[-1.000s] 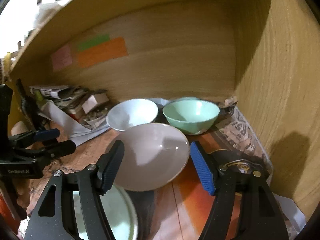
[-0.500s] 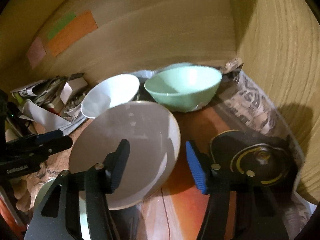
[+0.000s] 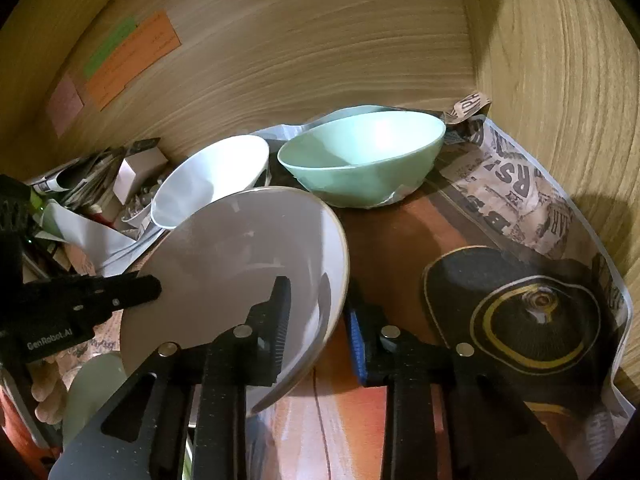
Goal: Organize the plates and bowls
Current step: 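Move both grippers to the pinkish bowl rim and close on it, then lift the pinkish bowl with both grippers and carry it beside the plate stack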
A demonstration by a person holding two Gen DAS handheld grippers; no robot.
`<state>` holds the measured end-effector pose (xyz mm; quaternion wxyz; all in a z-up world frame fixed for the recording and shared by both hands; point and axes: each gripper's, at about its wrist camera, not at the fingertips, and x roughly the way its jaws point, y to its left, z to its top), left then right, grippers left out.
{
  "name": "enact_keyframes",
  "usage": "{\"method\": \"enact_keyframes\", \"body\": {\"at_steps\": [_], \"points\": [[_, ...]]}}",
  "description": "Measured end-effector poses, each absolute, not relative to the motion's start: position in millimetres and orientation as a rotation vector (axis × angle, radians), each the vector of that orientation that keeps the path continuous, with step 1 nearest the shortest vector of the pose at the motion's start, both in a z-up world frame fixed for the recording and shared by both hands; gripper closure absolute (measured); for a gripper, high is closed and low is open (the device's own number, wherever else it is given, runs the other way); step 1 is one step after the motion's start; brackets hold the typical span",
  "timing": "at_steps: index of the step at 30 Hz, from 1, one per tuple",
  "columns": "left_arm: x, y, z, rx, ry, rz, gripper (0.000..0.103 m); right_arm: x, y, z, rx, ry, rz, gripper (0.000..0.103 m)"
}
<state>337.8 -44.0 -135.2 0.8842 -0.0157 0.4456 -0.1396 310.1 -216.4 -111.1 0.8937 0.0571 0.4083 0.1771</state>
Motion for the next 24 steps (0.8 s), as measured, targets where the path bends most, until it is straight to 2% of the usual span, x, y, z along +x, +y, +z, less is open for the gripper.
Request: {"method": "enact_keyframes", "body": {"at_steps": [12, 24], "points": [[326, -53, -128, -0.021, 0.914, -0.277, 0.089, 298, -219, -95, 0.115, 0.784, 0.351, 0.079], [286, -39, -96, -0.072, 0.82, -0.266, 0.089, 274, -210, -66, 0.106, 0.707, 0.39, 0.079]]}}
